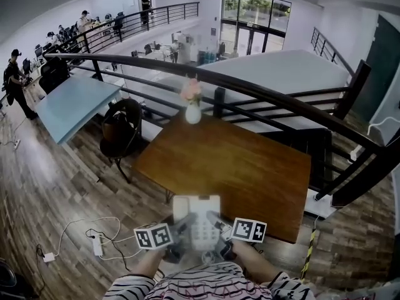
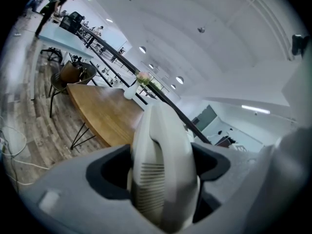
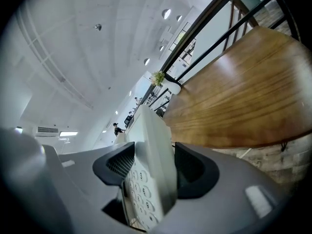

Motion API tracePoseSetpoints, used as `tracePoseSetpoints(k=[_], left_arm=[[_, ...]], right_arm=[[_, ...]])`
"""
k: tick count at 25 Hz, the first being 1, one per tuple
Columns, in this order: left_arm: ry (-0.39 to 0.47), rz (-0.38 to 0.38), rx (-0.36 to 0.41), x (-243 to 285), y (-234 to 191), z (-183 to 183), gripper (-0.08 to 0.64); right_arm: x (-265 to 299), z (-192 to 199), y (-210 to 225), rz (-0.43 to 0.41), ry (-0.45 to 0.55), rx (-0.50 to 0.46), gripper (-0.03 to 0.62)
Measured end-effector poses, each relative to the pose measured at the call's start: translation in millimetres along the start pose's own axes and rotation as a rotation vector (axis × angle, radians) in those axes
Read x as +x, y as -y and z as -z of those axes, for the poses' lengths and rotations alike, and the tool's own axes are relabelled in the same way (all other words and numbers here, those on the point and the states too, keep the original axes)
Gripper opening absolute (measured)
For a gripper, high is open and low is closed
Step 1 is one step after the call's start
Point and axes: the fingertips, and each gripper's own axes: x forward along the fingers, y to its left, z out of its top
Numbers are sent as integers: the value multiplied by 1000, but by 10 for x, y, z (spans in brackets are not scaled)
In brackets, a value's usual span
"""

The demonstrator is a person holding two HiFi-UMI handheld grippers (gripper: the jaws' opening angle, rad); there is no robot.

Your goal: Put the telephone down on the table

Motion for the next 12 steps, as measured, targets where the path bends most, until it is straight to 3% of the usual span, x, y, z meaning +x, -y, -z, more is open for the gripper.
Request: tracePoseSetpoints(k=[7,12], left_arm=[[18,-16,-11,528,98,-128,379],[37,-40,-27,711,41,-169,379]], right_arm=[[21,-504,272,-9,-27,-3,256],[127,-656,397,-22,-59,-7,255]])
